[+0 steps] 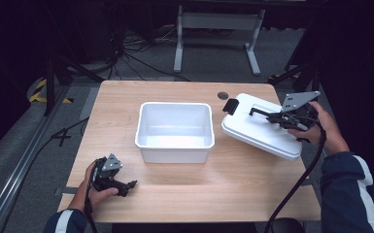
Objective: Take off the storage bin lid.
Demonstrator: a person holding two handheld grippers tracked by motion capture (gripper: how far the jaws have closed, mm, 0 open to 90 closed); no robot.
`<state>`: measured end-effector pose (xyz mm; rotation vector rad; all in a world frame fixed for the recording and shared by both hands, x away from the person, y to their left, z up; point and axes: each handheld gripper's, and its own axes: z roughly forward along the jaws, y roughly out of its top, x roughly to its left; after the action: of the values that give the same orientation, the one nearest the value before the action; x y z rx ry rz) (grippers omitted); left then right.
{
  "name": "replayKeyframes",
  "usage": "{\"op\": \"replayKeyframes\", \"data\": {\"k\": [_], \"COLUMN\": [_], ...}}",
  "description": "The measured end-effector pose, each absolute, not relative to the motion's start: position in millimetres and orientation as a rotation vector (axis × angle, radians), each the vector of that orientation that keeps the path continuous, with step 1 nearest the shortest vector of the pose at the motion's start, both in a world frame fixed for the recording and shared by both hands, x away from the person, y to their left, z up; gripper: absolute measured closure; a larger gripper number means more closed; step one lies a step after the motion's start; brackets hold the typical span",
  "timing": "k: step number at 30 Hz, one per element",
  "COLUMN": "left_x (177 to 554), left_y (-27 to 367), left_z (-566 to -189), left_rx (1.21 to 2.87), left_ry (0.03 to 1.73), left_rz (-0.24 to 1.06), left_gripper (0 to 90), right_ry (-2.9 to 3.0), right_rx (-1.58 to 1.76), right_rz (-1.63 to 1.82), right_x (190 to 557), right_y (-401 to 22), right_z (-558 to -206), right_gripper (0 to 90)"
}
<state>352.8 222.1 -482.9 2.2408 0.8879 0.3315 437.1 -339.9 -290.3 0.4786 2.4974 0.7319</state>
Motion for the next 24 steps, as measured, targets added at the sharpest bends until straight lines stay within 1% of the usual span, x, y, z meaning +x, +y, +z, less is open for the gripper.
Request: {"op": "replayKeyframes", "data": {"k": [6,11,24], "left_x": [353,353,353], "left_y": [222,222,222], "left_z": [-483,-483,-483], "left_rx": [2.241,2.241,2.241], "left_ry": [0.888,0.888,0.888], "left_rz": [0.332,0.332,0.331], "left_gripper": [0.2,0.2,0.2], "right_ry": [2.514,2.547,2.586], "right_rx": [0.491,0.513,0.55], "right_rz": [0.746,0.761,0.786], "right_x": [442,450,462], "right_y": [-337,-334,-327], "right_z": [-303,-321,-349], "right_gripper": [84.3,84.3,84.3]}}
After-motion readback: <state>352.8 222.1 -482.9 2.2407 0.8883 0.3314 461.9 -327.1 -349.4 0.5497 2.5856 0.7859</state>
